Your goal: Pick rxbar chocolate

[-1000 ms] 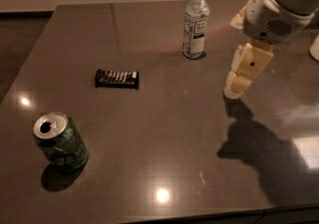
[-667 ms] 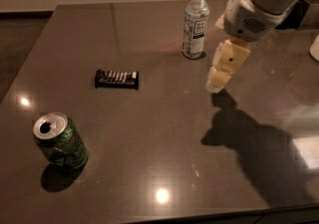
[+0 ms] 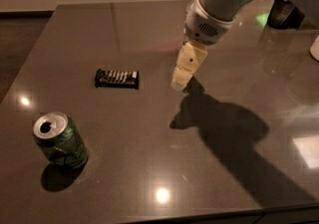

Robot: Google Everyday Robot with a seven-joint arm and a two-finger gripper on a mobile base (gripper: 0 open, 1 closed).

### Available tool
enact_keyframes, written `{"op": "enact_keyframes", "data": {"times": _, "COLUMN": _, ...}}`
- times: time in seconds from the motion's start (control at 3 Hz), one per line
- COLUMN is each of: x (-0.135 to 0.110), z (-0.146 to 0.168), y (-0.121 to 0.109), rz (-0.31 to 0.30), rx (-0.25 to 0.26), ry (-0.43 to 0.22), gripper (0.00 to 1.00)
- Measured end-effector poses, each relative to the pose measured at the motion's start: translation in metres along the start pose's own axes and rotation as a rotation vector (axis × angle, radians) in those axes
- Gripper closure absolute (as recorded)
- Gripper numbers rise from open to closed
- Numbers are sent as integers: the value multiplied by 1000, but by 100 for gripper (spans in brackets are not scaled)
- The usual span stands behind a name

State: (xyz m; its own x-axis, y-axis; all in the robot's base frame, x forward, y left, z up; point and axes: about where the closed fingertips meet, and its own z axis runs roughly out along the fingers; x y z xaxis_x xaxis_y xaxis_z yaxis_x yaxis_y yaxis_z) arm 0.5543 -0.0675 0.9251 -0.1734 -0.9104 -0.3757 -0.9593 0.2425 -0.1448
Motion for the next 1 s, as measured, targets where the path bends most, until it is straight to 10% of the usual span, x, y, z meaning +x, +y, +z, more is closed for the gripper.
{"op": "enact_keyframes", "data": {"times": 1.0, "x": -70, "z": 69, "y": -3, "rz": -89, "rx": -43, "ry": -22, "gripper": 0}}
